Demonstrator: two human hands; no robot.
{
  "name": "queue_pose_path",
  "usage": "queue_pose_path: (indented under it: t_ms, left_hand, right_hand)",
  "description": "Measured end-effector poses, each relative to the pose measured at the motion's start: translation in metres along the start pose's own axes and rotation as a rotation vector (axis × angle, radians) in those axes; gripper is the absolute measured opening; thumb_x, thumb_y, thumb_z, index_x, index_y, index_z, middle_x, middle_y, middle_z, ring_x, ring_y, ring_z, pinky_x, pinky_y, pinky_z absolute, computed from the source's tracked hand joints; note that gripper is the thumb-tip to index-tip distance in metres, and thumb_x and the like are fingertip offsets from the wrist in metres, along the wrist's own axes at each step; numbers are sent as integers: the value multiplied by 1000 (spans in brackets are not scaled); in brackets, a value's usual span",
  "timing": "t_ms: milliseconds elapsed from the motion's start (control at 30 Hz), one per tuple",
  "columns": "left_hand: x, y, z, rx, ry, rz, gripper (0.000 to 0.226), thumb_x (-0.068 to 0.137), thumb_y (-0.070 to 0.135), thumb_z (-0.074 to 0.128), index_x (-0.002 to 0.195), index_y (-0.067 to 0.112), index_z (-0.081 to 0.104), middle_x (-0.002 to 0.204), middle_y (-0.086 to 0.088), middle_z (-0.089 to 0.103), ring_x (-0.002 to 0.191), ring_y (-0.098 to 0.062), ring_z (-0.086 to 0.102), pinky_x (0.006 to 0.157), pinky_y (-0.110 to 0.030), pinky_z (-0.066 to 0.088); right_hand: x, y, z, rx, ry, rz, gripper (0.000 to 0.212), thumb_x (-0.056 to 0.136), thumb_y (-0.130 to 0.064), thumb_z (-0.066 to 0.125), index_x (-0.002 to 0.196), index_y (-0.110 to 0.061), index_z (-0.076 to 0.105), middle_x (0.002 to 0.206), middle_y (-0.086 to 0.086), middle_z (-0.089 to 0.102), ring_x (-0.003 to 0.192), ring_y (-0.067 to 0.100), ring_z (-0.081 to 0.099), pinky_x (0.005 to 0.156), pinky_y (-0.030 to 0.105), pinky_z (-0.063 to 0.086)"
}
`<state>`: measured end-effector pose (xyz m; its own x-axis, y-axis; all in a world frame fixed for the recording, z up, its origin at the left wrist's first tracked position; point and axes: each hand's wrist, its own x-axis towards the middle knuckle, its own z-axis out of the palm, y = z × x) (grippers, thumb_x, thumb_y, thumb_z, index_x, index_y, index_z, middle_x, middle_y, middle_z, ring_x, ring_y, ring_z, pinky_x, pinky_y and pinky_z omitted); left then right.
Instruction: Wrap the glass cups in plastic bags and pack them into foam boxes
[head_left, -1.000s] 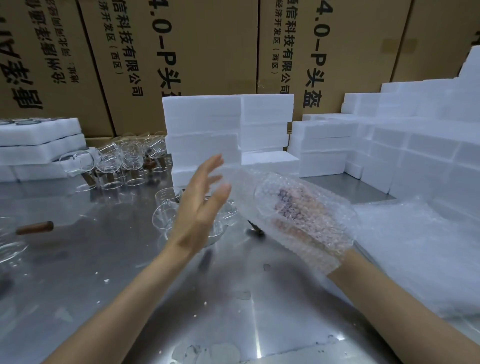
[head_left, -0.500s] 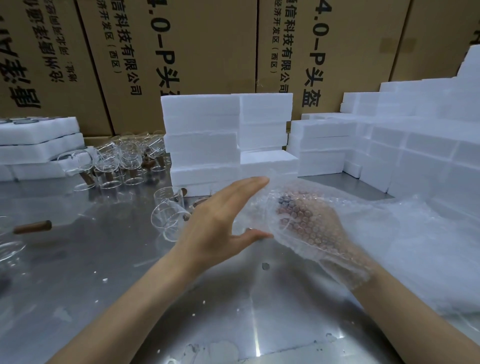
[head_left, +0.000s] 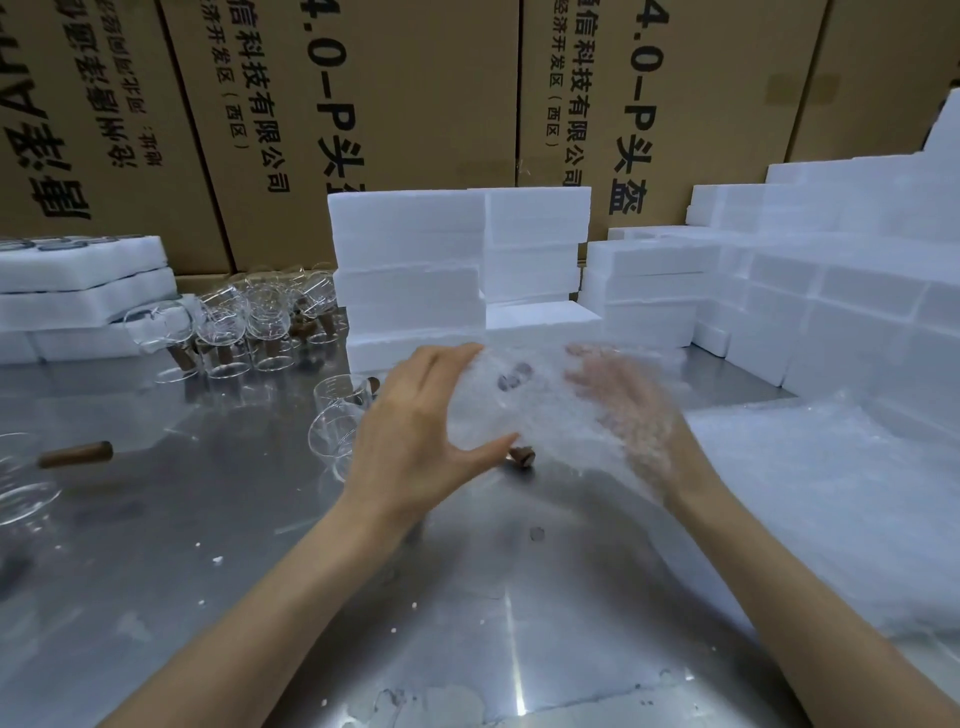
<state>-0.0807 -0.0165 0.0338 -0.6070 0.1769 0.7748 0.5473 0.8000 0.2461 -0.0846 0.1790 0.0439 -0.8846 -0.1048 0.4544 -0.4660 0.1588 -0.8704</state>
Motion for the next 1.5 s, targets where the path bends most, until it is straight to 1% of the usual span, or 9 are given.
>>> queue_pose_path:
  t_ms: [267, 567, 767, 867, 933, 1000, 1100, 1200, 1500]
  left_hand:
    - [9, -2, -5, -549, 133, -565, 44, 64, 57, 78, 95, 30, 63, 84, 15, 69, 71, -10, 64, 70, -33, 52]
    - [7, 3, 1, -895, -125, -549, 53, 66, 50, 80, 106, 19, 63, 94, 11, 73, 80, 2, 68, 66, -8, 48]
    - [-2, 2, 13, -912, -358, -446, 69, 62, 47, 77, 123, 24, 54, 116, 9, 69, 109, -7, 64, 97, -26, 48]
    - [-7, 0, 18, -848, -457, -444, 67, 65, 50, 78, 124, 31, 55, 118, 14, 67, 111, -5, 62, 103, -32, 44]
    - [-9, -1, 21, -816, -498, -419, 51, 70, 46, 78, 117, 36, 59, 113, 18, 69, 106, 0, 63, 96, -20, 46]
    - [-11, 0, 23, -765, -520, -378, 41, 75, 39, 77, 113, 35, 62, 108, 19, 70, 101, 2, 64, 87, -13, 46]
    - [-14, 1, 28, -759, -551, -345, 46, 77, 31, 78, 119, 26, 60, 112, 14, 69, 106, -3, 64, 90, -17, 48]
    - [-16, 0, 32, -730, -533, -326, 39, 80, 25, 77, 113, 30, 59, 106, 24, 68, 98, 6, 64, 79, -6, 44]
    - [-20, -1, 37, -754, -614, -331, 65, 77, 35, 67, 134, 22, 39, 126, 11, 56, 115, 7, 53, 96, -13, 41]
  right_hand:
    - [7, 0, -22, 148, 672, -193, 28, 90, -44, 41, 112, -30, 50, 116, -10, 55, 108, 1, 51, 94, 20, 39]
    - [5, 11, -8, 175, 8, 140, 64, 73, -60, 66, 125, -31, 44, 110, -16, 59, 108, -1, 57, 95, 27, 43]
    - [9, 12, -20, 135, 182, 53, 16, 81, 0, 59, 79, -14, 64, 68, -12, 69, 69, -2, 63, 65, 15, 48]
    - [6, 8, -20, 107, 245, 20, 10, 69, -10, 56, 61, -14, 58, 52, 4, 57, 56, -1, 53, 56, 13, 41]
    - [4, 4, -16, 100, 204, 11, 22, 61, -31, 64, 69, -10, 64, 71, 22, 57, 64, 9, 54, 61, 19, 43]
    - [1, 6, -12, 114, 136, 50, 20, 57, -40, 65, 69, -25, 71, 59, 5, 64, 52, 3, 58, 48, 14, 45]
    - [2, 9, -8, 133, 41, 76, 22, 78, -13, 59, 59, -23, 61, 47, -20, 60, 43, -8, 56, 39, 8, 41]
    - [10, 11, -10, 53, 80, 257, 61, 95, 12, 39, 41, -15, 45, 34, -7, 43, 32, -2, 43, 32, 8, 33]
    - [6, 18, -11, 38, -96, 93, 12, 74, -10, 62, 82, -16, 69, 74, -1, 71, 66, 10, 65, 57, 16, 51]
